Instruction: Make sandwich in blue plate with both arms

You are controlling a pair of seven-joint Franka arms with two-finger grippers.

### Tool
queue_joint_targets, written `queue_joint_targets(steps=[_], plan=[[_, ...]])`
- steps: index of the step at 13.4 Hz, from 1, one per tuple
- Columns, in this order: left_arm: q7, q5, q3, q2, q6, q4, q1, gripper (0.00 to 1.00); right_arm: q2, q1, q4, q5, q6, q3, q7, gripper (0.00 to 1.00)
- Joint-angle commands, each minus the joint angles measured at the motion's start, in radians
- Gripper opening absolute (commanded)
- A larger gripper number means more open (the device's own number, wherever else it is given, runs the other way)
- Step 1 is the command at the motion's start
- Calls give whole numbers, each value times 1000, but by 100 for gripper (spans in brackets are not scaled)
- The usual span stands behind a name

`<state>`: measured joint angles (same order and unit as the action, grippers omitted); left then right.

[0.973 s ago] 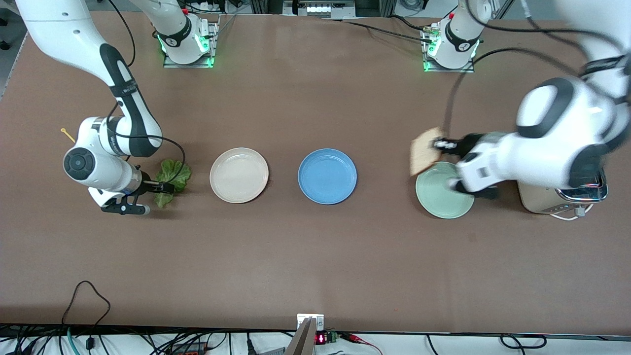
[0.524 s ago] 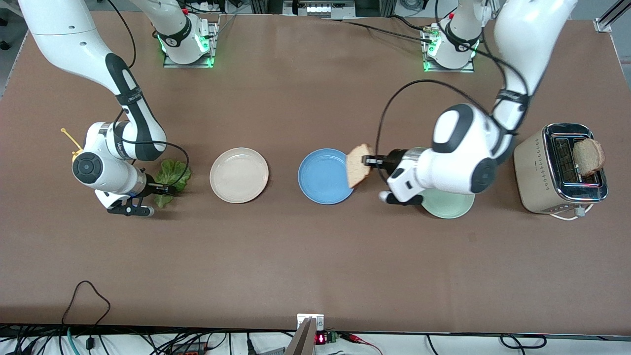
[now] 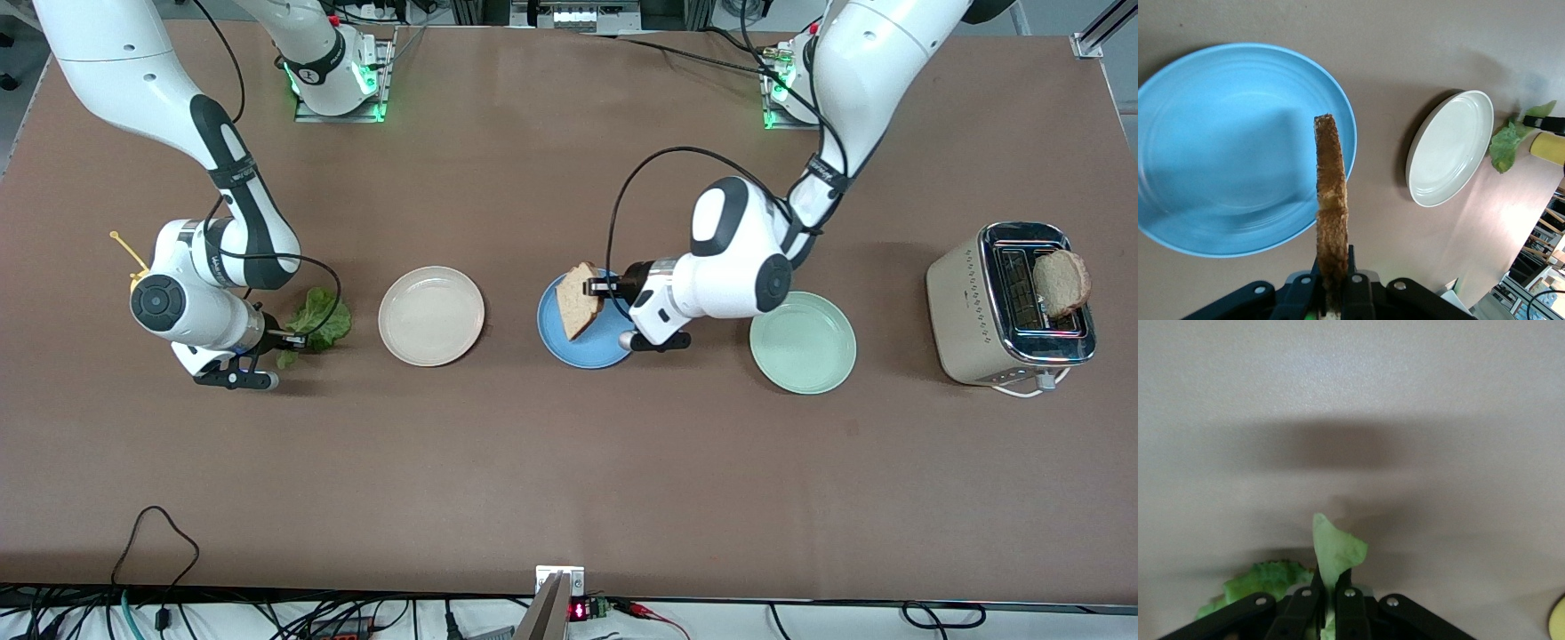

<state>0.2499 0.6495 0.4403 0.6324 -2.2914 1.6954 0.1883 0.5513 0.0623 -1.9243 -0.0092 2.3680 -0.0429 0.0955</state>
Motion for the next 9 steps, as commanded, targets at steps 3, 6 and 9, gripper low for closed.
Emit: queue_joint_targets(steps=[3,6,9], plan=[[-7,29,-2,46,-73,0,28,1,-128,25,24,0,-200,5,42,0],[-18,27,-3,50,-69,0,14,16,-182,109,27,0,-277,5,218,0],[-20,29,-14,59,-73,-5,10,100,-192,210,82,85,-341,5,448,0]])
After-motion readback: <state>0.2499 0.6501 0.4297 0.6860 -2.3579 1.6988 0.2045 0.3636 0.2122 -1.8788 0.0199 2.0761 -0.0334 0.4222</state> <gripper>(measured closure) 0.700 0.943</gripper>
